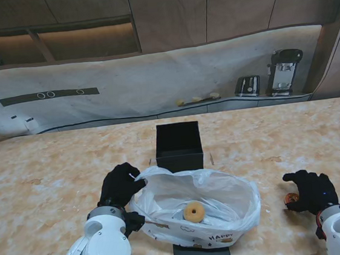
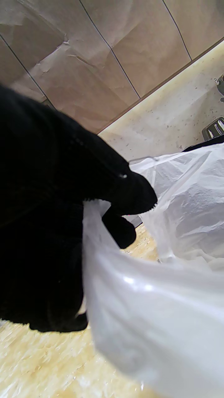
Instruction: Pack mini donuts into a plastic bag, tie the opening and put the bag into the gift box
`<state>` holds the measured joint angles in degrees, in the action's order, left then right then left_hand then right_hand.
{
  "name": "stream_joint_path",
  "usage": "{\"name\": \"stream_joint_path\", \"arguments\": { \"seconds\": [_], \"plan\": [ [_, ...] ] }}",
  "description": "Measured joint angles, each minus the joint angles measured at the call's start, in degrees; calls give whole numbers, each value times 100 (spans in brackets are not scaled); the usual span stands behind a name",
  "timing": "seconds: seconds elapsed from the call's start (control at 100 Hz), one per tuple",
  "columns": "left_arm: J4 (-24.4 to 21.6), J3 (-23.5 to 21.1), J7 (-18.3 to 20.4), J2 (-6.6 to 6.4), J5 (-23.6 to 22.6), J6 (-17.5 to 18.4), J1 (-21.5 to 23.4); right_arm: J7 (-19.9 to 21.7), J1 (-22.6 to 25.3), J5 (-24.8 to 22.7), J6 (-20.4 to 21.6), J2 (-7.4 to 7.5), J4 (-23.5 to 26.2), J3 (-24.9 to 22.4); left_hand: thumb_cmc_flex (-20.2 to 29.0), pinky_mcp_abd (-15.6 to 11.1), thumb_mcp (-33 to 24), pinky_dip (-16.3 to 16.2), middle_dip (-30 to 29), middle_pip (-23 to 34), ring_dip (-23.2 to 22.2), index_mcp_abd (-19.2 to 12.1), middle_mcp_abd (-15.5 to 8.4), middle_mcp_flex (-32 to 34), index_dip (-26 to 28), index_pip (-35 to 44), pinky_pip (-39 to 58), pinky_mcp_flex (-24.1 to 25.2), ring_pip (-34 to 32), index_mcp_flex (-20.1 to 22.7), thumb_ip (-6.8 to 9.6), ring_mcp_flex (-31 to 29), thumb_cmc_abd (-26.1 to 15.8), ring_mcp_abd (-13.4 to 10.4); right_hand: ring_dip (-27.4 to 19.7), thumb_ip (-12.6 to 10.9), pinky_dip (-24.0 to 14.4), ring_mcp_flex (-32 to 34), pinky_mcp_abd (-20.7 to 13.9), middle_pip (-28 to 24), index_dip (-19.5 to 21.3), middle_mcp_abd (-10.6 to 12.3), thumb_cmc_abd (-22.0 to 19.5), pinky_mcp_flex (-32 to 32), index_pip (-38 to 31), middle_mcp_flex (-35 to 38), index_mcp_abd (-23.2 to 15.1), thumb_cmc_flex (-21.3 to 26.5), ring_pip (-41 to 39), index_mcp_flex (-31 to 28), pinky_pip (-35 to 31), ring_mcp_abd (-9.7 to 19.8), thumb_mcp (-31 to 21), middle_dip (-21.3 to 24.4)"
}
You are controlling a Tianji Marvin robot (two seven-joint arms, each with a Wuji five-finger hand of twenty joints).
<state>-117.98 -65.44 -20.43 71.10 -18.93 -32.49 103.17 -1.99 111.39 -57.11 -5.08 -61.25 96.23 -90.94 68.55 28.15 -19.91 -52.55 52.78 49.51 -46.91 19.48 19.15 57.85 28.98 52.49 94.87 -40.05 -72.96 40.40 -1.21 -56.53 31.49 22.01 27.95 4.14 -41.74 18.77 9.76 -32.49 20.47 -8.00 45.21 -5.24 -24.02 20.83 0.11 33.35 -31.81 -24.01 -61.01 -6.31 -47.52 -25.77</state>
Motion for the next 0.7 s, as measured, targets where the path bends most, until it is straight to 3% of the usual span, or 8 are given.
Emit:
{"name": "stream_joint_path", "arguments": {
  "seconds": [0.35, 0.7],
  "plan": [
    [-15, 11, 5, -3, -4, 4, 0, -61, -209, 39, -226, 5, -268, 239, 0, 0, 0, 0, 0, 0, 0, 0, 0, 0, 0, 0, 0, 1, 0, 0, 0, 0, 0, 0, 0, 0, 0, 8, 10, -130, -57, 0, 3, -62, -185, 0, 0, 0, -29, 0, 24, 36, -4, -16],
    [-55, -9, 7, -7, -5, 26, 39, 14, -360, 131, -369, 3, -435, 361, 0, 0, 0, 0, 1, 0, 0, 0, 0, 0, 0, 0, 0, 10, 0, 0, 0, 1, 0, 0, 124, 0, 0, 105, 4, -556, -58, -3, 176, -426, -515, 2, 81, 50, -578, -10, -367, 37, -537, -62]
  ]
}}
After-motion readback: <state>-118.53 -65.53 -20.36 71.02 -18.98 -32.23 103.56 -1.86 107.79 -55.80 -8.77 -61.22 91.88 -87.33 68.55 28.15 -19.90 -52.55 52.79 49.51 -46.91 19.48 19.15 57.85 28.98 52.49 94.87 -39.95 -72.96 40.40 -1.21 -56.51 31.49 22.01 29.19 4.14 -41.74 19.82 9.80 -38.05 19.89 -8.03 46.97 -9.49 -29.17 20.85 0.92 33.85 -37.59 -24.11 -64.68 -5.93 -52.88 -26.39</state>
